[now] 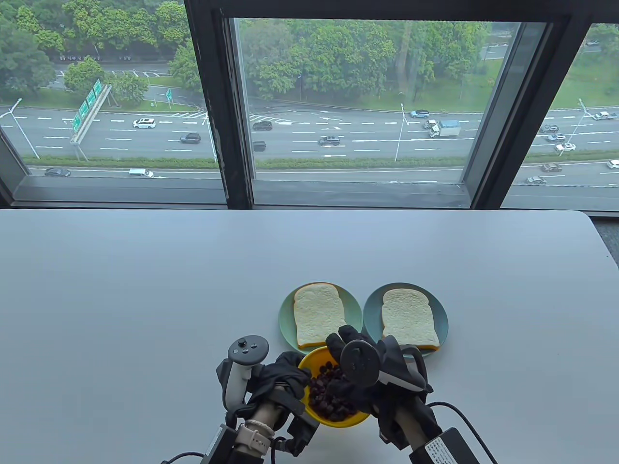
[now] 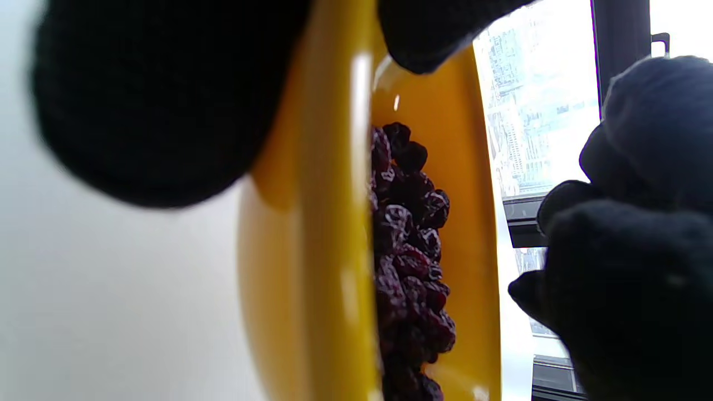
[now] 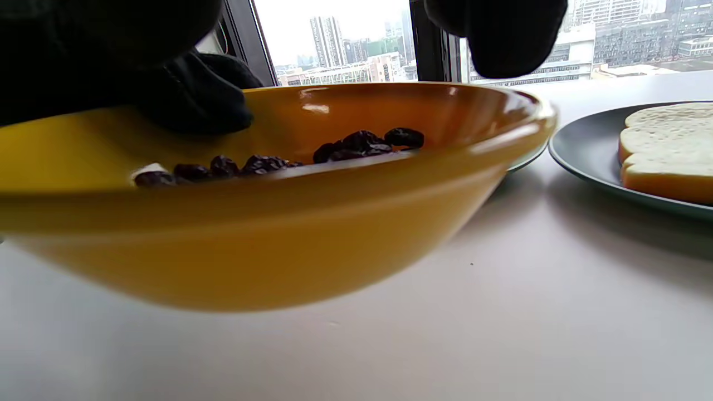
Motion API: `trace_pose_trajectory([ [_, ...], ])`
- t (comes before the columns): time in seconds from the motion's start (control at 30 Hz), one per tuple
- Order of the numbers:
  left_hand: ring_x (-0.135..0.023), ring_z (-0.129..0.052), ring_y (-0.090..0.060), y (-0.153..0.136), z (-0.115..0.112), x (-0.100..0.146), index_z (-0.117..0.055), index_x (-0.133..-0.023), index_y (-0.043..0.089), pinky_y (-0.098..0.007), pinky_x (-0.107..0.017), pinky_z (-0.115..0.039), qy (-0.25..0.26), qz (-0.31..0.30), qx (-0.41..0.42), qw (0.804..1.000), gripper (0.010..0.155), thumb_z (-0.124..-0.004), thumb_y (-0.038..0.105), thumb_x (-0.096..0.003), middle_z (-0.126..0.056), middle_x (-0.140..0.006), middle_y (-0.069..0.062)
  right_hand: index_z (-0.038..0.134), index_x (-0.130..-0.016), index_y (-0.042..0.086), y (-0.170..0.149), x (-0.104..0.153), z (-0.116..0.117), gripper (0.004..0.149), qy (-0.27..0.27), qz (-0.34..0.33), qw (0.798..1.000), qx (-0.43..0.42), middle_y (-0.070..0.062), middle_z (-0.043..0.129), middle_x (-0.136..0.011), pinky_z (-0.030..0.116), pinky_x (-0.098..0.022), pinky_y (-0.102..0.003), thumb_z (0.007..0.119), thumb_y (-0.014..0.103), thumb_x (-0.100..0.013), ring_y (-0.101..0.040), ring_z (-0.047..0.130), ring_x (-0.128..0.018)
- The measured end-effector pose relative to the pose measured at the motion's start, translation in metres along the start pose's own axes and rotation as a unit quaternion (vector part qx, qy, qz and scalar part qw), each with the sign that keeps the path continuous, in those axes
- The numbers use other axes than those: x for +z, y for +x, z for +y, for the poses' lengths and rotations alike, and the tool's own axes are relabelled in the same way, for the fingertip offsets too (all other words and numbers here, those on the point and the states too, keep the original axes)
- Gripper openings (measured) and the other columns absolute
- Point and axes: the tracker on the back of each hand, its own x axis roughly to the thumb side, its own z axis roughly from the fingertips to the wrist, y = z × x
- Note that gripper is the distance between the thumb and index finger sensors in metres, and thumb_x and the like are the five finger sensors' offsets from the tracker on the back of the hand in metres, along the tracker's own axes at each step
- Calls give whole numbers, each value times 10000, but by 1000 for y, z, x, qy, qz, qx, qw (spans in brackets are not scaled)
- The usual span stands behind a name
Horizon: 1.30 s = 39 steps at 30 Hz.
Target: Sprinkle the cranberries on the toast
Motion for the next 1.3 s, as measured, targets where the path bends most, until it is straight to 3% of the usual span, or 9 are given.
trace_pose_trajectory([
  [0.57,-332,-807,-419,-3,-4,6,-539,-910,111,-388,-74,-990,32,-17,88,995,548,-770,191,-420,-697,-602,-220,319,-1015,305,27,-32,27,796,66,4,993,94,-109,272,-1052,627,-661,-476,732,495,-362,-393,442,-964],
  [0.7,-320,-793,-429,-8,-3,4,-526,-907,107,-381,-50,-984,27,-9,125,992,555,-775,175,-416,-682,-596,-231,398,-974,257,36,-46,24,764,78,-15,988,135,-118,359,-1004,718,-606,-444,766,456,-335,-389,515,-915],
  [0.83,-321,-791,-430,-8,-3,4,-517,-907,106,-381,-53,-984,24,-8,162,987,554,-770,167,-418,-677,-597,-233,563,-879,280,44,-55,17,619,43,-30,980,191,-77,529,-939,818,-531,-323,824,344,-321,-323,669,-842],
  [0.97,-322,-789,-431,-10,-2,4,-516,-908,107,-382,-54,-983,24,-7,168,985,555,-770,165,-418,-676,-597,-233,649,-771,310,45,-57,17,474,39,-52,981,183,-38,597,-883,895,-418,-223,850,264,-345,-307,726,-755],
  [1.07,-322,-791,-426,-12,-2,3,-514,-909,111,-376,-54,-984,26,2,170,985,555,-768,171,-419,-676,-600,-230,700,-725,331,43,-56,17,445,22,-71,982,172,-15,656,-838,921,-398,-216,877,254,-324,-290,764,-724],
  [1.17,-328,-803,-413,-14,3,0,-517,-910,126,-365,-58,-984,31,4,159,987,548,-763,179,-424,-688,-607,-216,788,-623,344,36,-55,13,356,-26,-95,988,120,31,745,-758,941,-354,-191,884,248,-294,-255,834,-631],
  [1.3,-335,-817,-398,-12,8,1,-514,-917,133,-346,-65,-988,31,8,132,991,545,-757,190,-432,-699,-615,-205,797,-613,342,26,-58,6,349,-18,-112,991,67,31,756,-750,942,-348,-183,885,251,-288,-252,848,-617],
])
